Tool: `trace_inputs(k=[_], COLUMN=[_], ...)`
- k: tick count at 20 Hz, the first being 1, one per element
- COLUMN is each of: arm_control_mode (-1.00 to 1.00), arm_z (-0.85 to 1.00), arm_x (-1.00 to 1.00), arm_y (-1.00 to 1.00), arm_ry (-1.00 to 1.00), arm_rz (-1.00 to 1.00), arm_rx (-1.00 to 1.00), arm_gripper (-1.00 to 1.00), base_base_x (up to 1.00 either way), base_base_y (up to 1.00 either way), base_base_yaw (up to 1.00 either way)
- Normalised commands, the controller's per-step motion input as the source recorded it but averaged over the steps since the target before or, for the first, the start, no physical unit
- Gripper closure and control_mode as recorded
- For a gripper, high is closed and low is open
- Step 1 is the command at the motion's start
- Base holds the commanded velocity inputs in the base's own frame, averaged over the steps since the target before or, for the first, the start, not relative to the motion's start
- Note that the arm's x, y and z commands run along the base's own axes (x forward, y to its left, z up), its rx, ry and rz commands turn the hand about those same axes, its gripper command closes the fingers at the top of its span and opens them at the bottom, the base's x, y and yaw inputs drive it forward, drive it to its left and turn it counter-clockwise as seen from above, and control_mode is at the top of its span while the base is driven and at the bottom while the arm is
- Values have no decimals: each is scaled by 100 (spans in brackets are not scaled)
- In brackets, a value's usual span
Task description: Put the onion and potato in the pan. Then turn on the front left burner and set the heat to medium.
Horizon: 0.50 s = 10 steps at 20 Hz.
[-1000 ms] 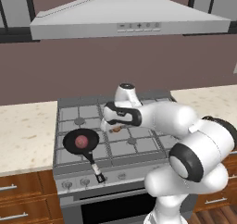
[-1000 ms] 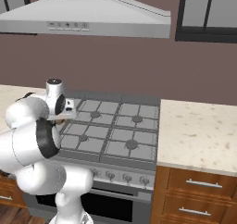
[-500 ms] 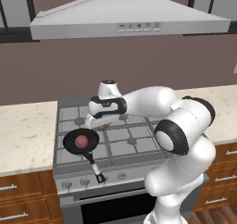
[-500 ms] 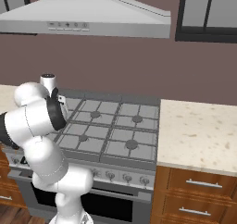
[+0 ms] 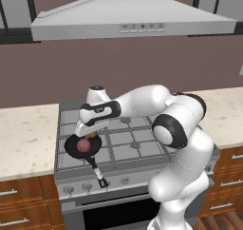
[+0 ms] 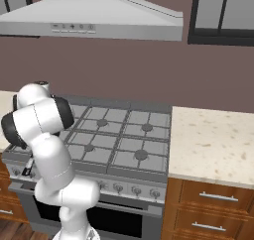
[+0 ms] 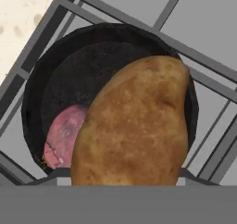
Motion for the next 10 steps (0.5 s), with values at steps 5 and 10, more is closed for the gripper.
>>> trace_inputs(k=[5,10], arm_control_mode=[-100,-100], arm_z=[-3,0], arm_x=[1,0], arm_y=[3,-1], arm_ry=[0,0], arm_rz=[0,0], arm_rx=[0,0], arm_gripper=[100,100], base_base_x=[0,0], base_base_y=[0,0], base_base_yaw=[0,0])
